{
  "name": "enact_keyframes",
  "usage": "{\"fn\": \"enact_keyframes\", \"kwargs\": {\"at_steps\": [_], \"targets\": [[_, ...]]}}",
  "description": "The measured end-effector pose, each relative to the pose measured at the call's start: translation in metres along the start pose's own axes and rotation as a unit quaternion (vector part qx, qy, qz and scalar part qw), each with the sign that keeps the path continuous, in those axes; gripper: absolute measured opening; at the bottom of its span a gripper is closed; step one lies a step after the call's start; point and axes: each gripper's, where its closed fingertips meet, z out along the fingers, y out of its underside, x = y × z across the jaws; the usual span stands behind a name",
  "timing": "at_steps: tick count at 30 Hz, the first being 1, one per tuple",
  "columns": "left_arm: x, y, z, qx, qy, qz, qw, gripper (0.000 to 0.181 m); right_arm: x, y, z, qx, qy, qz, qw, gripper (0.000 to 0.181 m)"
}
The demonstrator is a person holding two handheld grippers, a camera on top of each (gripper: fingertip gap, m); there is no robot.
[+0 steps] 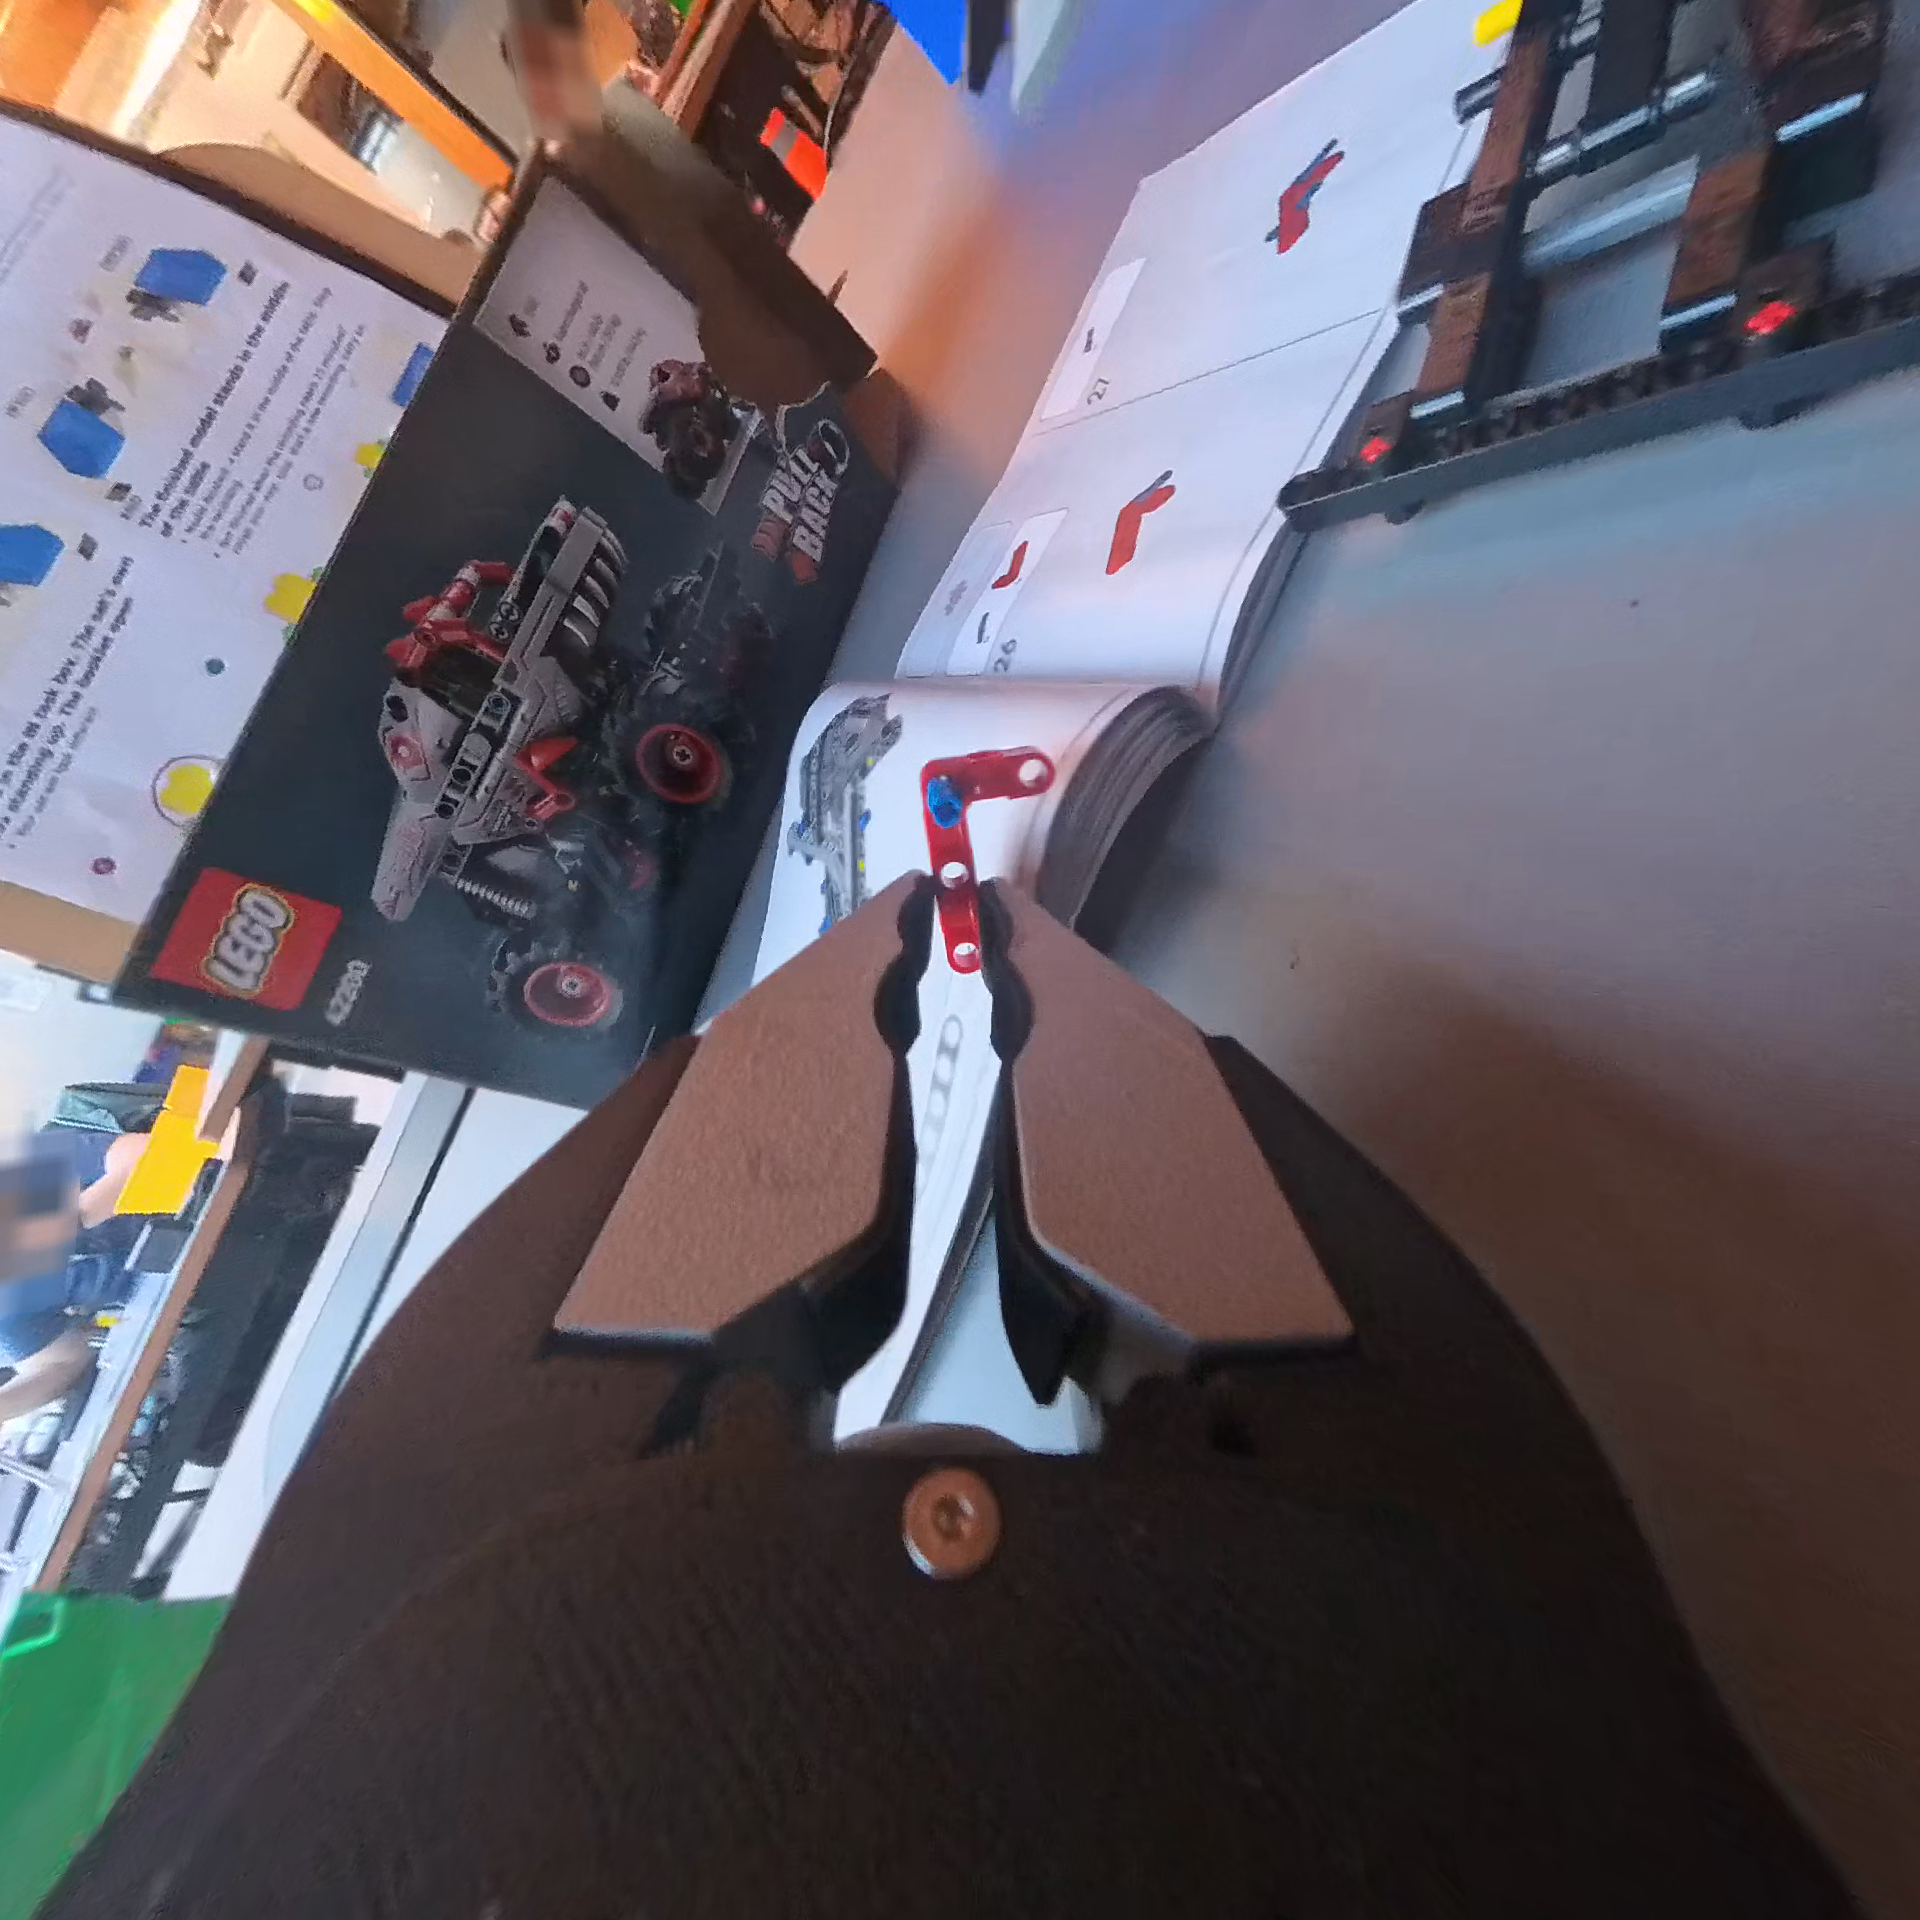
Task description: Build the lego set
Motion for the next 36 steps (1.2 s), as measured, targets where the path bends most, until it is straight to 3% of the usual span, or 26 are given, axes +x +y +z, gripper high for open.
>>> {"fn": "enact_keyframes", "kwargs": {"at_steps": [1,9,16,25,36], "targets": [[0.002,-0.001,0.002,0.001,0.001,0.014,1.000,0.005,0.004,-0.001,-0.001,0.005,0.011,0.006,1.000,0.026],[0.022,-0.009,0.011,0.031,0.037,0.101,0.994,0.005,0.013,-0.003,-0.002,0.017,0.010,0.032,0.999,0.033],[0.011,-0.029,-0.010,0.106,0.081,0.011,0.991,0.005,0.019,-0.004,0.010,0.013,0.024,-0.007,1.000,0.032],[0.011,-0.020,-0.007,0.095,0.095,-0.003,0.991,0.005,0.025,-0.007,0.013,0.023,0.014,0.017,0.999,0.035],[-0.008,-0.021,0.004,0.095,0.044,-0.020,0.994,0.006,0.026,-0.008,0.017,0.027,0.005,0.028,0.999,0.035]]}}
